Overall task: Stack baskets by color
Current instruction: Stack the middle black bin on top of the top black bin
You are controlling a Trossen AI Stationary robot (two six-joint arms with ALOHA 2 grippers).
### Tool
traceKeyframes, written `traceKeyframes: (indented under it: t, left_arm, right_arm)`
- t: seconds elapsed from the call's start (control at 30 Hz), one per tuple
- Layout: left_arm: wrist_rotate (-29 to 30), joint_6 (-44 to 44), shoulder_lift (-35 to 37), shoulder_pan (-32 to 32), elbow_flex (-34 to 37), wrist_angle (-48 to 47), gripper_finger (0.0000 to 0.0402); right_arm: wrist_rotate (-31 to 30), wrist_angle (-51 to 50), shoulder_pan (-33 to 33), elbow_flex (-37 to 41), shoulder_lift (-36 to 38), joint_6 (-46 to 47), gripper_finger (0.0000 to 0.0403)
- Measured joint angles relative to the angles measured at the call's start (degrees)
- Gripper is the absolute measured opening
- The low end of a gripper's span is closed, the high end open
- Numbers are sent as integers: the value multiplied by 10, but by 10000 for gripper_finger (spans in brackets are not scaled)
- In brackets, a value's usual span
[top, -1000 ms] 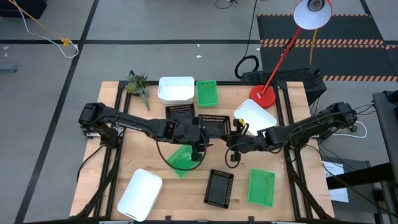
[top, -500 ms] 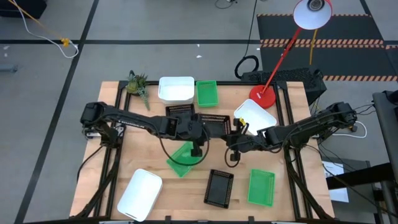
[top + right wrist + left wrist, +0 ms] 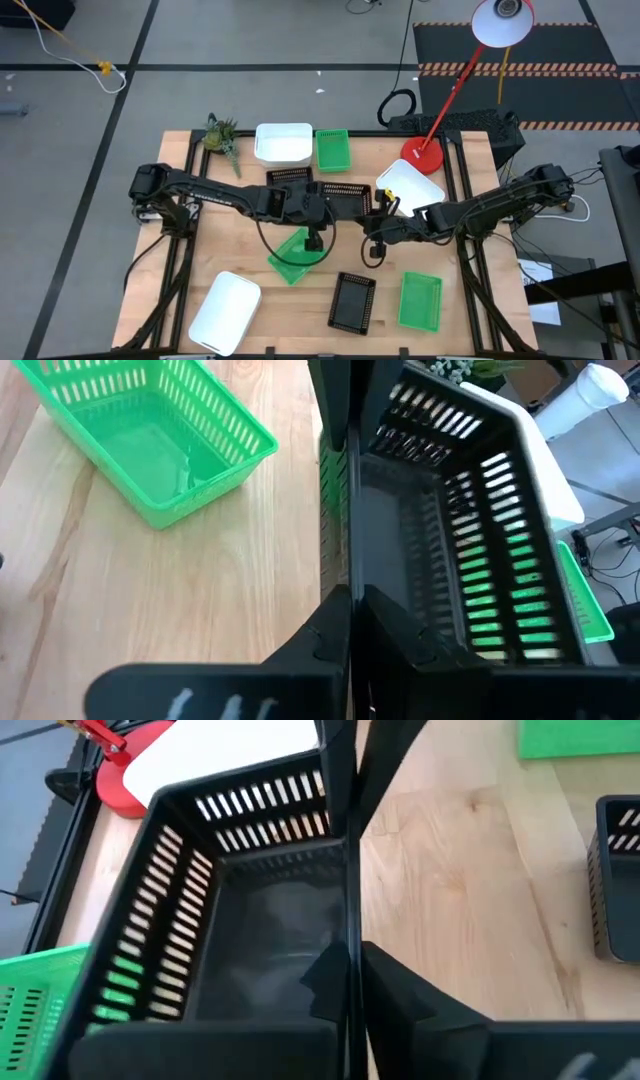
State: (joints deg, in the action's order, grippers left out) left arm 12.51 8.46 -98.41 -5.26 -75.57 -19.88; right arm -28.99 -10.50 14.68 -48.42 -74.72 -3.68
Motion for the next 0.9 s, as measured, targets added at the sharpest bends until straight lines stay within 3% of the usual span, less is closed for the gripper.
traceKeyframes:
  t: [0.37, 0.63, 0.9]
  left_arm:
    - [1, 11, 4, 0, 0, -5, 8]
    - [11, 16, 21, 1, 0, -22, 8]
    - [86, 0, 75, -16, 0, -90, 8]
  right_arm:
    - [-18, 34, 5, 1, 0, -20, 36]
    - [-141, 64, 53, 0, 29, -43, 120]
    - [-149, 55, 92, 0, 109, -50, 177]
